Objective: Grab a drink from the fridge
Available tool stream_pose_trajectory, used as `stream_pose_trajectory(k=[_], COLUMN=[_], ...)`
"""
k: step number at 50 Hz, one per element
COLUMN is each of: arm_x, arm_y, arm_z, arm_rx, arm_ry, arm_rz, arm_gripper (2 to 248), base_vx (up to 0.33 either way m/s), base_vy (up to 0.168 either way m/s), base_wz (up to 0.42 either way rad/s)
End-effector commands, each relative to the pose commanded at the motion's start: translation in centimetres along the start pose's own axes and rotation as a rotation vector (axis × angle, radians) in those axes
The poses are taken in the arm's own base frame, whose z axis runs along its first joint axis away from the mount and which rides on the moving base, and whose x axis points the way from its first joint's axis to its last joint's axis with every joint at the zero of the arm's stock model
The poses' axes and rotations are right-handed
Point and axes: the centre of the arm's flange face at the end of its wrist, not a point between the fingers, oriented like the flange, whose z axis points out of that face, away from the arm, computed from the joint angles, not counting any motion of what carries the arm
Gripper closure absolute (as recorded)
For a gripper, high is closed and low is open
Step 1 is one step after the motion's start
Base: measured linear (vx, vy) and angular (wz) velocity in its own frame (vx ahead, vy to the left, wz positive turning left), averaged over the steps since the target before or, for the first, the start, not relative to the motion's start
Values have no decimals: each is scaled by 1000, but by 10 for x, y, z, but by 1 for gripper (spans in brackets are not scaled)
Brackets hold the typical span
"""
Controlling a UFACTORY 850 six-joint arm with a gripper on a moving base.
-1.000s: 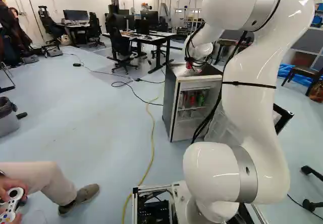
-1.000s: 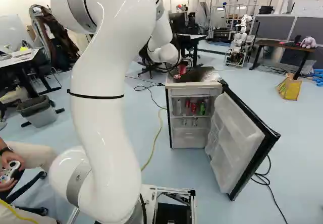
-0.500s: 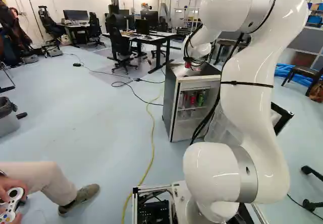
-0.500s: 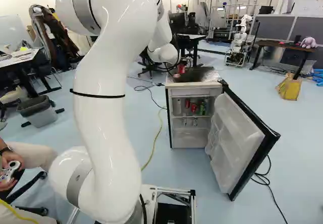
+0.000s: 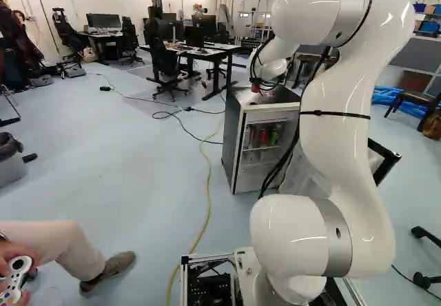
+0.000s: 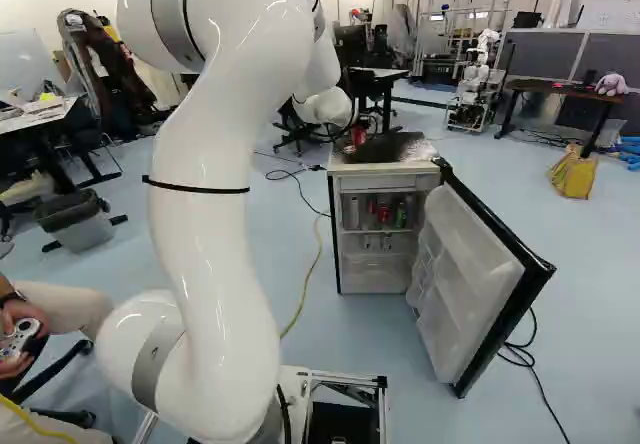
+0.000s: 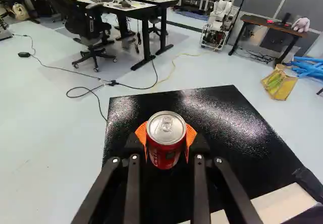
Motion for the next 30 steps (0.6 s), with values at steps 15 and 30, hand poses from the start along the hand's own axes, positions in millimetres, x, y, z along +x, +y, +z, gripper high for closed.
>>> stream_pose_trajectory(k=[15, 30], arm_x=[0, -7], arm_y=[0, 0], arm_z=[0, 5], arm_rx=[0, 1], arm_ry=[0, -13], arm_rz=[0, 0], arm_gripper=[157, 157], base_vx=[0, 0], base_vy=[0, 0], base_wz=[0, 0])
